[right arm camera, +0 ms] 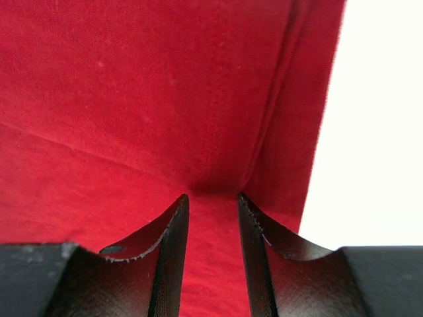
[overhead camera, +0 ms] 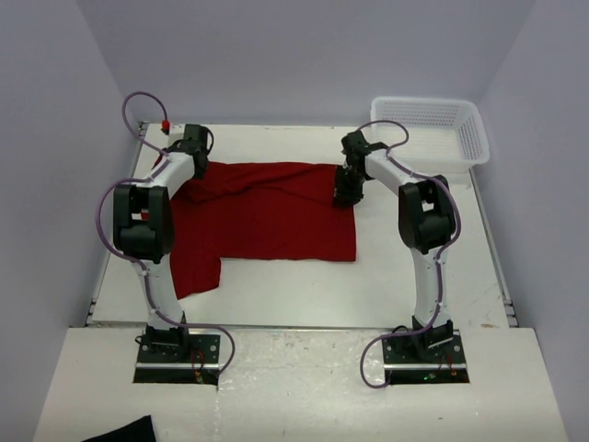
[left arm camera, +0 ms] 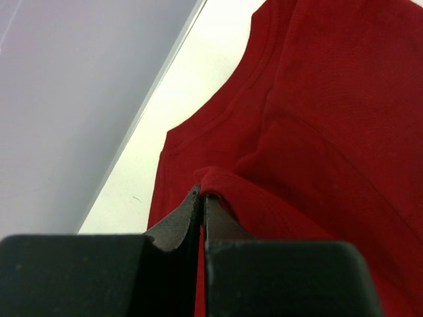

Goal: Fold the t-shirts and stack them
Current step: Fold the flattened tshirt in 1/3 of the way

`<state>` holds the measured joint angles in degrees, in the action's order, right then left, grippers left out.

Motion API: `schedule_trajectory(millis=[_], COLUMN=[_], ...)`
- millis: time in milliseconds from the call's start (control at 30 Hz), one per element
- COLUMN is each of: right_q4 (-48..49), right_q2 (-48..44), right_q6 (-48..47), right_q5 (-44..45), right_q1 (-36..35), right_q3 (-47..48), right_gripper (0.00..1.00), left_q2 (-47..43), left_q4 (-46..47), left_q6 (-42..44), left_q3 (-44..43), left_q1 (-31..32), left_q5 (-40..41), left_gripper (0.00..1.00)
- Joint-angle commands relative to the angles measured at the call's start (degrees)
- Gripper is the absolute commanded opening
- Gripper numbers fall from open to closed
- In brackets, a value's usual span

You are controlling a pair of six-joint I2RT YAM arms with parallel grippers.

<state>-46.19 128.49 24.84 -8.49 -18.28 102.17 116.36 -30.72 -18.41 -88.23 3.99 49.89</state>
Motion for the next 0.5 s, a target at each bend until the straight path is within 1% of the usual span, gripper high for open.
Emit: schedule_trajectory(millis=[0, 167, 333, 467], right_q4=[0.75, 1.55, 1.63, 2.07], right_q2=[-4.21, -5.00, -2.19, -1.22], right_q6=[1.00, 0.91, 1.09, 1.53], right_q5=[2.95, 2.52, 0.85, -1.00], right_q1=[0.71, 1.67, 1.94, 1.94], right_q3=[-1.71, -3.03, -1.36, -0.22], right_gripper=[0.37, 0.37, 0.36, 0.29], left_q2=[-1.04, -1.22, -1.31, -0.87], left_q4=[2.24, 2.24, 2.33, 2.59], left_q6=[0.66, 0.57, 0.66, 0.92], left_q3=[0.69, 0.95, 1.21, 1.13], left_q1=[0.58, 0.67, 0.76, 0.76], left_q5=[0.91, 0.82, 1.18, 1.79], left_gripper=[0.00, 0.00, 0.00, 0.00])
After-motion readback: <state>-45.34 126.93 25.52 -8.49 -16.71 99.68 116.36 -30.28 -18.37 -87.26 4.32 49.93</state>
